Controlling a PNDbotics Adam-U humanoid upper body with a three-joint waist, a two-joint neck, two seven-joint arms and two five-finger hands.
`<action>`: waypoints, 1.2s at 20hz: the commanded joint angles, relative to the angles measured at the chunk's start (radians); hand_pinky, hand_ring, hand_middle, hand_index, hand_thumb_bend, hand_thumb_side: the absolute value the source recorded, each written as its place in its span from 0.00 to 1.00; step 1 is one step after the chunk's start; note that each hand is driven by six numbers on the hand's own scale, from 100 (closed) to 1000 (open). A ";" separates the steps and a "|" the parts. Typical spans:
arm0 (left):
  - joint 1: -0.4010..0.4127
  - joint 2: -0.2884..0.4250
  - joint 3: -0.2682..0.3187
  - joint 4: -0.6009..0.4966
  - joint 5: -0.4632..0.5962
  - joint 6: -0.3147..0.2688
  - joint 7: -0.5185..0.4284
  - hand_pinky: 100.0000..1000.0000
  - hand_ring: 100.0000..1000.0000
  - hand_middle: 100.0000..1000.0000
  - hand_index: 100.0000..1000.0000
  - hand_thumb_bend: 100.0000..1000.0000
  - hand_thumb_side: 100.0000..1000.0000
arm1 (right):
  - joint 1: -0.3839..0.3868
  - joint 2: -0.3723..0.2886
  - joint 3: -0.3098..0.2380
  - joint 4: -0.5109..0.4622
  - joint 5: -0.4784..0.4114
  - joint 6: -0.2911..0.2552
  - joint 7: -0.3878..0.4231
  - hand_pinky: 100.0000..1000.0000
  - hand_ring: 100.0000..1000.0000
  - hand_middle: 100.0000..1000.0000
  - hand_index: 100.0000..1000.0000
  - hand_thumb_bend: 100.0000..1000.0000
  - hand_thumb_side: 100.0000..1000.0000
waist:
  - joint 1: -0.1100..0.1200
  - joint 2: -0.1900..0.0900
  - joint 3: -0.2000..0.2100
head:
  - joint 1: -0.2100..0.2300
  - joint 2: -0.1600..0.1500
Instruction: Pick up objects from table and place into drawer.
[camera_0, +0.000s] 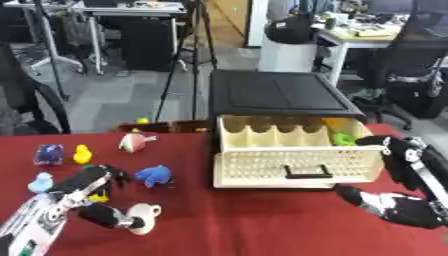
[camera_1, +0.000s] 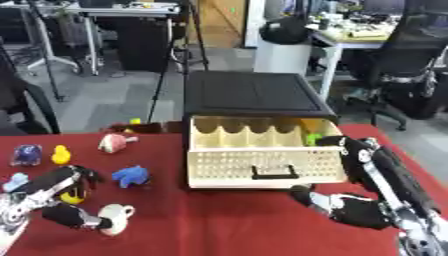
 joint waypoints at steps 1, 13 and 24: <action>-0.037 -0.006 0.013 0.031 -0.041 -0.015 0.006 0.53 0.50 0.59 0.78 0.80 0.40 | -0.012 -0.011 -0.004 -0.011 -0.008 -0.002 0.004 0.00 0.00 0.08 0.75 0.78 0.77 | 0.003 -0.007 -0.003 | 0.002 0.002; -0.052 -0.044 0.016 0.102 -0.123 -0.051 0.032 0.51 0.47 0.55 0.75 0.77 0.37 | -0.015 -0.004 0.001 -0.010 -0.006 -0.002 0.007 0.00 0.00 0.08 0.75 0.78 0.77 | 0.000 0.003 -0.010 | 0.004 0.002; -0.049 -0.051 0.016 0.116 -0.148 -0.057 0.037 0.43 0.38 0.45 0.65 0.67 0.35 | -0.016 -0.002 0.001 -0.011 -0.006 0.000 0.007 0.00 0.00 0.08 0.75 0.78 0.77 | 0.000 0.003 -0.012 | 0.002 0.003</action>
